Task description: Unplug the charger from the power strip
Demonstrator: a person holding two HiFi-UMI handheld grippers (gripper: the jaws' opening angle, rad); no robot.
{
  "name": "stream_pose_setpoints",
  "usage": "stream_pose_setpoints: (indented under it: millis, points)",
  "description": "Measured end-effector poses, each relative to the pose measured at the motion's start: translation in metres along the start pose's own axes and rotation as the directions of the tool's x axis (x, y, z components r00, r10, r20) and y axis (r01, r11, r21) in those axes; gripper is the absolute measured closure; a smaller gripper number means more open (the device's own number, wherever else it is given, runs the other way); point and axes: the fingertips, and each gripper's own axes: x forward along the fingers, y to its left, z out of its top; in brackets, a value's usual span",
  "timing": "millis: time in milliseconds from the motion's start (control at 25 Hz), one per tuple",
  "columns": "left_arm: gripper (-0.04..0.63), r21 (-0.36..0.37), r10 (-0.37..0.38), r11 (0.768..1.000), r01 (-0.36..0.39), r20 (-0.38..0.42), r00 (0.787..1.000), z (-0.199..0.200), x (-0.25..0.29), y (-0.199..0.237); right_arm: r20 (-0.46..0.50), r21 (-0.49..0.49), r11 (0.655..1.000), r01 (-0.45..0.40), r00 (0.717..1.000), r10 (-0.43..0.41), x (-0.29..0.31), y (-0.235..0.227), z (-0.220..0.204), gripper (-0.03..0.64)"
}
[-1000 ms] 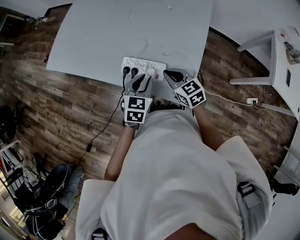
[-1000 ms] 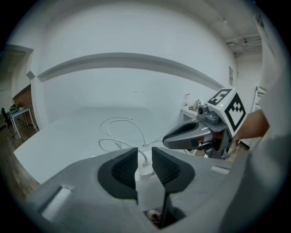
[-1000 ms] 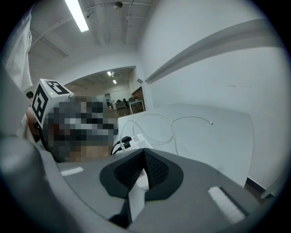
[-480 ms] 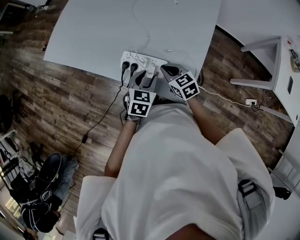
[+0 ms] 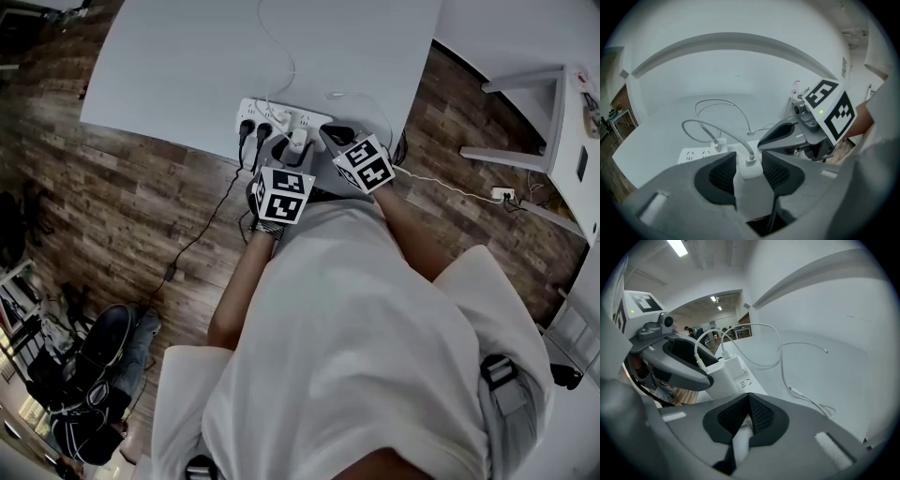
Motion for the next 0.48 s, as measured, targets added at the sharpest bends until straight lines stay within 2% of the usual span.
stream_pose_setpoints:
  millis: [480]
  points:
    - [0.42,-0.025,0.037,0.999,-0.037,-0.006,0.999,-0.006,0.017,0.009,-0.021,-0.039,0.999,0.027,0.999,-0.028,0.011,-0.002,-0.002,0.615]
